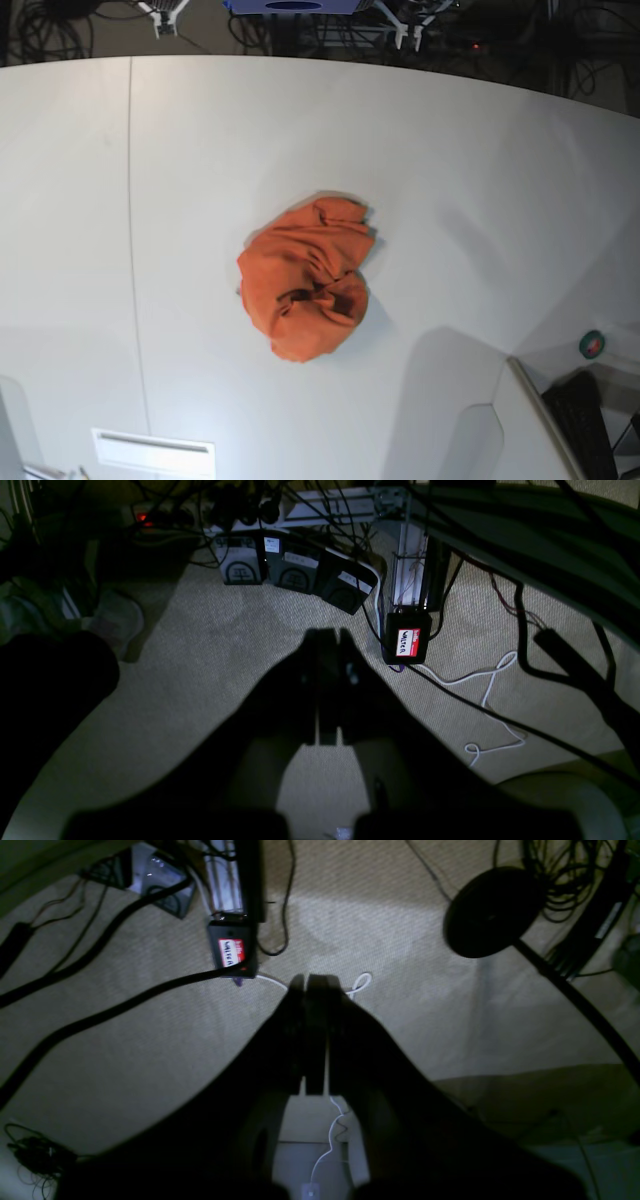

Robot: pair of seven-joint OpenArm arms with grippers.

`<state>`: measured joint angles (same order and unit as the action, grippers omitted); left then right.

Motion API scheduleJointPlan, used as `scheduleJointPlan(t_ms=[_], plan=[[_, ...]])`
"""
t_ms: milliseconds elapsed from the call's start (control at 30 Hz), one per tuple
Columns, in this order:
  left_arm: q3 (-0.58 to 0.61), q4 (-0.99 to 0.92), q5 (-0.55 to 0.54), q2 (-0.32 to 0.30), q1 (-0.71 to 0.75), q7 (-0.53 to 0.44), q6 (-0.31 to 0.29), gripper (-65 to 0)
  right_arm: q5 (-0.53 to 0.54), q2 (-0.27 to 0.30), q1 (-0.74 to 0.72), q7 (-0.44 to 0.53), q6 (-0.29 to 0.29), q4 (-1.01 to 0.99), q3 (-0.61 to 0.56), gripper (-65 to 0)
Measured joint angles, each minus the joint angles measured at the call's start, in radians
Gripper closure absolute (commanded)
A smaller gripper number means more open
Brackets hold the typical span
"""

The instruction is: Layout the t-shirt on the table in an organized manner, then fold the t-shirt properly

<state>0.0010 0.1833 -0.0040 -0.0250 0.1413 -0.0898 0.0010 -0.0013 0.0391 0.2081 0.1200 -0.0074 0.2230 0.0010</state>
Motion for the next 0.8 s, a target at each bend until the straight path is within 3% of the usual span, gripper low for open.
scheduleJointPlan(t_ms=[800], plan=[[0.001,0.000,0.004,-0.018,-0.011,0.000,0.002,0.0,0.000,0.010,0.012,0.002,0.000,0.007,0.000,0.0]])
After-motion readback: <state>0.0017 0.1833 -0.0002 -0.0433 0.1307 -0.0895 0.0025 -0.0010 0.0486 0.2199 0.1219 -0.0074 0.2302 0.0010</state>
